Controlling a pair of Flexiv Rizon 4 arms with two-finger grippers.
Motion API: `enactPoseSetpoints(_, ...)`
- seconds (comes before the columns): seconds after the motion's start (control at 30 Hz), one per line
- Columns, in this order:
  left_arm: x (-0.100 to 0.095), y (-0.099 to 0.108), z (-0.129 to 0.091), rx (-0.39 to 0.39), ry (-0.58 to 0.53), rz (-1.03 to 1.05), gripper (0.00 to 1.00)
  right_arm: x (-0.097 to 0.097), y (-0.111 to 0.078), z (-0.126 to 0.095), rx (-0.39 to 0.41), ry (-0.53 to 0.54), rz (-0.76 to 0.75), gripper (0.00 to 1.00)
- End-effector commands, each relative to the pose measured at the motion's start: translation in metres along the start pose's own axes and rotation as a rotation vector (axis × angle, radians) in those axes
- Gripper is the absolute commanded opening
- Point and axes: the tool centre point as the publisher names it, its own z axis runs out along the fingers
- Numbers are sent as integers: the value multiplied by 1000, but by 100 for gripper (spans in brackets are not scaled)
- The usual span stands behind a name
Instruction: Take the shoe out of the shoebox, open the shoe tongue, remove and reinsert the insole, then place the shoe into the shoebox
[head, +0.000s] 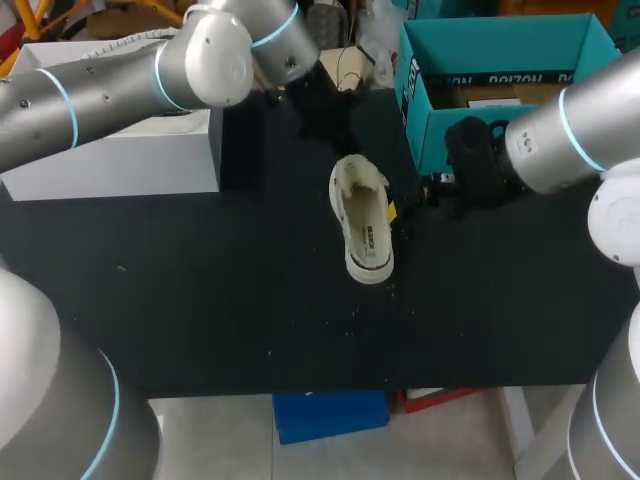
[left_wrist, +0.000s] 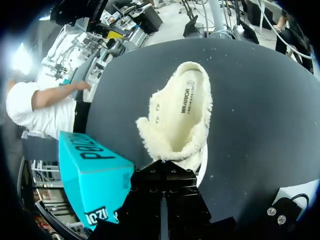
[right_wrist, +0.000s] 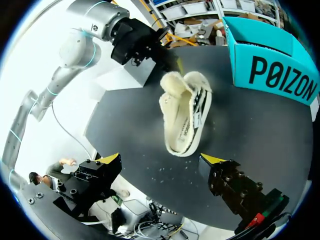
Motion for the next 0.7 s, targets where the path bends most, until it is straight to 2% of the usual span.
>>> enactPoseSetpoints(0.03, 7, -23, -2, -1, 7, 27, 0, 1, 0, 0, 1, -3, 1, 100)
enactPoseSetpoints(0.17, 20, -35, -2, 4, 17, 31, 0, 1, 0, 0, 1, -3, 1, 100)
enactPoseSetpoints(0.3, 31, -42, 12, 29, 25, 11, 0, 1, 0, 0, 1, -3, 1, 100)
enactPoseSetpoints(0.57, 29, -47, 13, 33, 10, 22, 0, 1, 0, 0, 1, -3, 1, 100)
enactPoseSetpoints(0.7, 32, -52, 25, 68, 34, 28, 0, 1, 0, 0, 1, -3, 1, 100)
